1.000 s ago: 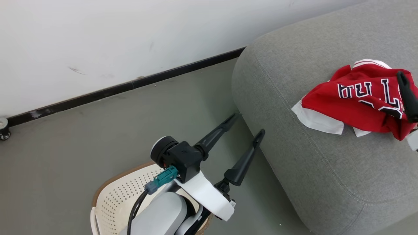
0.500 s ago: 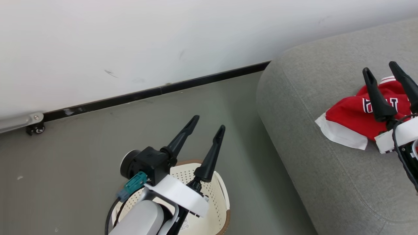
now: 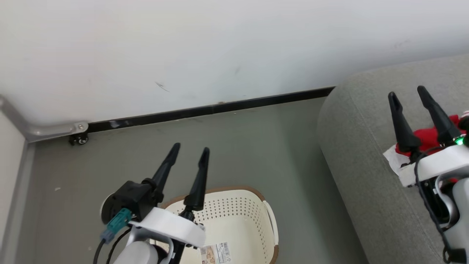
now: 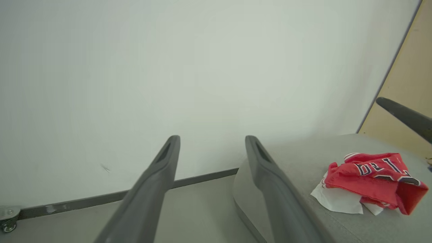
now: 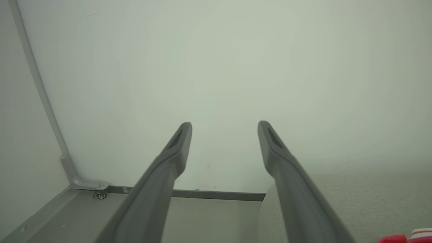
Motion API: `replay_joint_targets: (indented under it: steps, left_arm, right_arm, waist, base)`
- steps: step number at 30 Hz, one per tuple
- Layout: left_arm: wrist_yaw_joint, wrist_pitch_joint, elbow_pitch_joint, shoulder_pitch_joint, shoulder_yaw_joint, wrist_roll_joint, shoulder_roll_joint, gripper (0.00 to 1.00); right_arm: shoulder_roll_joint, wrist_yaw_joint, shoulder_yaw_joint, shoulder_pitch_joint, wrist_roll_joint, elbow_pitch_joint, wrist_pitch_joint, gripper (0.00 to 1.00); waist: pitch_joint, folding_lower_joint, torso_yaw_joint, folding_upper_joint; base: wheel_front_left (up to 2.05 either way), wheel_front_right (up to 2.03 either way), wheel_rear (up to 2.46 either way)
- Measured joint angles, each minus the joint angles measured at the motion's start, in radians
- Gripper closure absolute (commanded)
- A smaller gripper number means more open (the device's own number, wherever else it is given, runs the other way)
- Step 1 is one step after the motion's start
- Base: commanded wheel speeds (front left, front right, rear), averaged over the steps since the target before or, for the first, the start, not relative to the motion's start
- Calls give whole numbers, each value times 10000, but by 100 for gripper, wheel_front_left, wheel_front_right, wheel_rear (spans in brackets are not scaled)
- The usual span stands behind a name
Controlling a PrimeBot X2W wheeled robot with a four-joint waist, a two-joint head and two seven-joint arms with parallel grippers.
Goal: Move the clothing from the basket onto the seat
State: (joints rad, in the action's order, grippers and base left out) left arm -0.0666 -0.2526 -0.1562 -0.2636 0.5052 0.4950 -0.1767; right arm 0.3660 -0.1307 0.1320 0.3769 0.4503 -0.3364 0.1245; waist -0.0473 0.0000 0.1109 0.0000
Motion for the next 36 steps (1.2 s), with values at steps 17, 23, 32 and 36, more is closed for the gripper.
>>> replay_joint_targets:
  steps: [17, 23, 32, 36]
  left_arm:
    - [-669, 0, 0, 1270, -965, -984, -341, 0]
    - [-920, 0, -69, 1636, -1149, -1225, -309, 0]
    - [-1081, 0, -119, 2102, -1315, -1394, -240, 0]
    - [-1110, 0, -113, 2280, -1398, -1490, -199, 0]
  right_arm:
    - [-1498, 0, -742, -1513, -1409, -151, 522, 0]
    - [-2092, 0, -1012, -2100, -1561, -221, 525, 0]
    - [-2859, 0, -1035, -3070, -2077, -184, 516, 0]
    - [-2974, 0, -895, -3438, -2245, -111, 456, 0]
  waist:
    - [660, 0, -1117, 0]
    - [888, 0, -1329, 0]
    - [1199, 0, -1468, 0]
    - [1292, 0, -1465, 0]
  base:
    - [0, 0, 0]
    - [0, 0, 0]
    - [0, 0, 0]
    - [0, 0, 0]
